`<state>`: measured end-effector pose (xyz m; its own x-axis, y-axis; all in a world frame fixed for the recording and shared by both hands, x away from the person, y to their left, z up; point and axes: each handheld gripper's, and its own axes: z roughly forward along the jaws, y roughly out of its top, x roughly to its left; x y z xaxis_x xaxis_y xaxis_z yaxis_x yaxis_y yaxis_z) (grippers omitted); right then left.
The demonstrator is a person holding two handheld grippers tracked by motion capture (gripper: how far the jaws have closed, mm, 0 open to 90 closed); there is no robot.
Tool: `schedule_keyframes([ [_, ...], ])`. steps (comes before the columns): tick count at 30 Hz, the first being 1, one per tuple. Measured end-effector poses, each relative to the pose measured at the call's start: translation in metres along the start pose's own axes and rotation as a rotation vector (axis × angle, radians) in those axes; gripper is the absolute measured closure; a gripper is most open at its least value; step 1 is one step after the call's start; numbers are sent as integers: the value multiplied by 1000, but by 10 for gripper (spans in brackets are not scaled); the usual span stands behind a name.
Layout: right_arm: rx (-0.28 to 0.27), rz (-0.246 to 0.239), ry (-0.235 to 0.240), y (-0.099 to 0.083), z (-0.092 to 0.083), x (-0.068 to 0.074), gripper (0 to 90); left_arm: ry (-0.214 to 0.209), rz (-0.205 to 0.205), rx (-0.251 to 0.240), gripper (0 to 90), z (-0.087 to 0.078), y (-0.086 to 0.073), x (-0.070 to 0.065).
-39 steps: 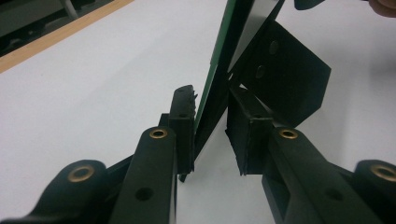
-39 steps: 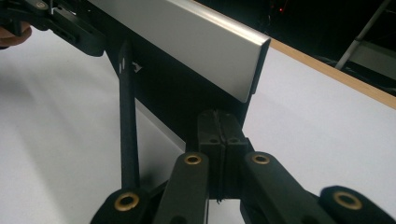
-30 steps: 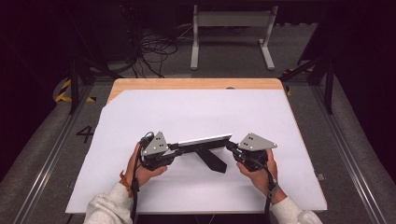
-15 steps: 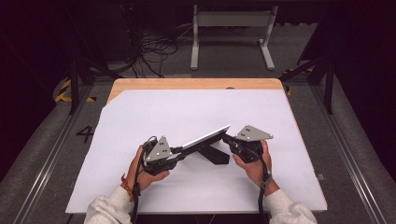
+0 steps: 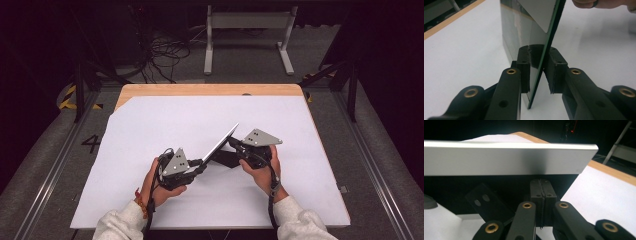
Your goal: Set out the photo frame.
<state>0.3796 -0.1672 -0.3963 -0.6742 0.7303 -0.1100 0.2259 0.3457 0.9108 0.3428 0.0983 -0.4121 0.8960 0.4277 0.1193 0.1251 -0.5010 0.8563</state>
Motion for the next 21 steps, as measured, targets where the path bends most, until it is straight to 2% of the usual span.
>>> schedule_keyframes([
  [7, 5, -12, 4, 4, 3, 3, 900, 7, 28, 11, 734, 1, 5, -10],
  [13, -7, -14, 27, 6, 1, 9, 900, 12, 29, 13, 720, 2, 6, -11],
  [16, -5, -35, 31, 7, 0, 14, 900, 13, 23, 5, 709, 4, 6, -12],
  [21, -8, -13, 73, 3, -4, 15, 887, 10, 39, 6, 714, 1, 6, -12],
])
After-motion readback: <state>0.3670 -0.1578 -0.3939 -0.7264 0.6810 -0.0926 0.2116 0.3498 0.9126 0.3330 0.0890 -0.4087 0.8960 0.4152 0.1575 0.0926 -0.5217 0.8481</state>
